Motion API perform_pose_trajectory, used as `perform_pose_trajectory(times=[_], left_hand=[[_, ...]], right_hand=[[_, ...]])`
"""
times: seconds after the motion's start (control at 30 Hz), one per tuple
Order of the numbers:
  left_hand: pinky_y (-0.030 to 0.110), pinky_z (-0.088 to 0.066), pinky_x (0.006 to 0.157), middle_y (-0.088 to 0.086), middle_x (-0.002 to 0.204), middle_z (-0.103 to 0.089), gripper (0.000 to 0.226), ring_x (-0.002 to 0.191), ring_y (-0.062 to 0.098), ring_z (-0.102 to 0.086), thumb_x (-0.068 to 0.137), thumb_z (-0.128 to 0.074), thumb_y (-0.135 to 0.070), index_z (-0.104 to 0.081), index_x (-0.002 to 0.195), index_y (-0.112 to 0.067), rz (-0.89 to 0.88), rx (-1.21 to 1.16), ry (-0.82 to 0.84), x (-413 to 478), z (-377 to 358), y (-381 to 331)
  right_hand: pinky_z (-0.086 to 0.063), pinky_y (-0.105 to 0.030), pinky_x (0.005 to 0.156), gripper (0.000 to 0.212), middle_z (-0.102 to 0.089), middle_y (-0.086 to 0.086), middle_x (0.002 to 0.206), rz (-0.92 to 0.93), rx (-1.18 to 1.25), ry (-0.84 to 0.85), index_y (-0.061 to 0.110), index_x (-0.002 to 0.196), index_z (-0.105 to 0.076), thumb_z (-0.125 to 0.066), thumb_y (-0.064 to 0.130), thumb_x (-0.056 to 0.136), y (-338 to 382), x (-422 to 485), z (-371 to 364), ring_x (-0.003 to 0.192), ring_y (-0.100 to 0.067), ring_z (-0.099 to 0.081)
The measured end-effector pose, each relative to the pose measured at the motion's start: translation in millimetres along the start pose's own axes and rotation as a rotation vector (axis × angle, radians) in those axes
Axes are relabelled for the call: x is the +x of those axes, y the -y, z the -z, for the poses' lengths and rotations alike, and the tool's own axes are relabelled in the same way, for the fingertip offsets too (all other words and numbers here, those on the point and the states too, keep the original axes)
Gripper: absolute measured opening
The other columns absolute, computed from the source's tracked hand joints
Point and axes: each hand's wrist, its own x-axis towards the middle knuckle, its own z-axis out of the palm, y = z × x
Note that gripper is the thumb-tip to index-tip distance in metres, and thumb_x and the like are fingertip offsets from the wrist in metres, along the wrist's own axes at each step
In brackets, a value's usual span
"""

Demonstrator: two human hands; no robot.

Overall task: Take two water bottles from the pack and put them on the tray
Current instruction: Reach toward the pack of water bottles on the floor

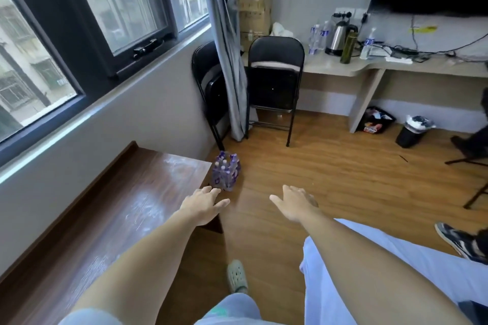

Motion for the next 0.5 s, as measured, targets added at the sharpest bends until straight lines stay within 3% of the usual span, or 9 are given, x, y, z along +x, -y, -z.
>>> perform_pose_trajectory(times=[0.33,0.5], left_hand=[[0.047,-0.038,0.107,0.002,0.153,-0.041,0.075,0.139,0.026,-0.037,0.092,-0.029,-0.074,-0.039,0.150,-0.027,-0.029,-0.008,0.066,150.3,32.9,-2.5],[0.047,-0.037,0.105,-0.001,0.149,-0.044,0.068,0.136,0.026,-0.037,0.093,-0.032,-0.071,-0.046,0.142,-0.028,0.003,-0.032,0.115,227.0,56.2,8.6]], right_hand=[[-0.035,-0.048,0.105,0.064,-0.050,-0.007,0.148,-0.049,-0.037,0.087,0.014,0.140,-0.046,-0.030,0.061,0.100,-3.1,134.6,32.4,0.137,-0.030,-0.041],[-0.037,-0.047,0.104,0.059,-0.051,-0.008,0.145,-0.084,-0.019,0.123,0.013,0.133,-0.049,-0.031,0.059,0.100,0.7,211.5,54.0,0.136,-0.030,-0.042]])
